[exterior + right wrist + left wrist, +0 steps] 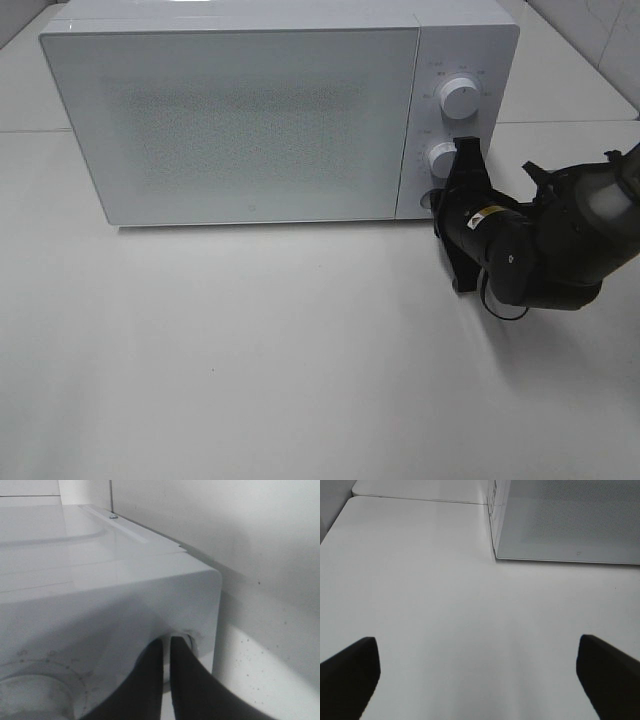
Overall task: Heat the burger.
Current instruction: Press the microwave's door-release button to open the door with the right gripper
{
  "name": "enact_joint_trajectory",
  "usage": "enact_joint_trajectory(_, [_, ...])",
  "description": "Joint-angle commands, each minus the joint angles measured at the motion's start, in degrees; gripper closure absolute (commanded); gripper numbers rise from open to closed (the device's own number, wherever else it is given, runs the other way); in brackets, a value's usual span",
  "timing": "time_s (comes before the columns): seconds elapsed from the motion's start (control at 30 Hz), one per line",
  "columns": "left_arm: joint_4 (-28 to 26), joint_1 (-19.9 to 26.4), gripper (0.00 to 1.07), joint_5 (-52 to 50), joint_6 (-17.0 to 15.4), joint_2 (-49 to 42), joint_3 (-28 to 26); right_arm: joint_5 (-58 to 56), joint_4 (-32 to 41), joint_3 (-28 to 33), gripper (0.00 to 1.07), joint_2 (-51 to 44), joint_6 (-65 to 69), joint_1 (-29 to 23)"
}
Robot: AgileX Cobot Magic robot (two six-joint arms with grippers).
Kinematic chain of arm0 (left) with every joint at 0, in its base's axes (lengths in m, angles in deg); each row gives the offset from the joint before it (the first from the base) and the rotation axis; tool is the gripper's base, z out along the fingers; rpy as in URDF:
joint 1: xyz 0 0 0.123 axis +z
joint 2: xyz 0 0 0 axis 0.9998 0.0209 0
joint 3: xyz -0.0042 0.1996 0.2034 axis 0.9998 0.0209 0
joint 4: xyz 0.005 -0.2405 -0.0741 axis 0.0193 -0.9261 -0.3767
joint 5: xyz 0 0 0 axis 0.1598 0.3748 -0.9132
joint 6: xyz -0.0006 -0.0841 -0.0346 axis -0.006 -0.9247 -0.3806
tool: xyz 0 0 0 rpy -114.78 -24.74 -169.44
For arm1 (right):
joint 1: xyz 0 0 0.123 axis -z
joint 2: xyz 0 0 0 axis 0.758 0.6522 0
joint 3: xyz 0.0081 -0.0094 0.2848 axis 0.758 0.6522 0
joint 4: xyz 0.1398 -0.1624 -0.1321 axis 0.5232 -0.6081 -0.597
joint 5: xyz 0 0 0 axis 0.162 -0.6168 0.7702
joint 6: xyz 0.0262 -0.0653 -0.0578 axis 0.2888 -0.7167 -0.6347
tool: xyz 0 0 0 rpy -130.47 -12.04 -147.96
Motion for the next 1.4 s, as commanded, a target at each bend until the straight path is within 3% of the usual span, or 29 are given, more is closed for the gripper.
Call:
enact_joint_trajectory(0.03, [-0.11,0.11,0.07,0.00,-0.29,-0.69,-0.06,11.23,1.89,-3.72,1.04,-0.86,-2.18,0.97])
enact_joint_trajectory(0.5, [-0.11,0.11,0.07,0.00,-0.29,-0.69,-0.06,16.56,6.25,-12.43,1.04,0.86,-8.71,2.23])
enact_joint_trajectory(1.4, [-0.11,0.11,0.07,0.00,-0.29,-0.69,-0.06,6.02,4.70,-9.97,1.05,-3.27,-10.14,-0.57])
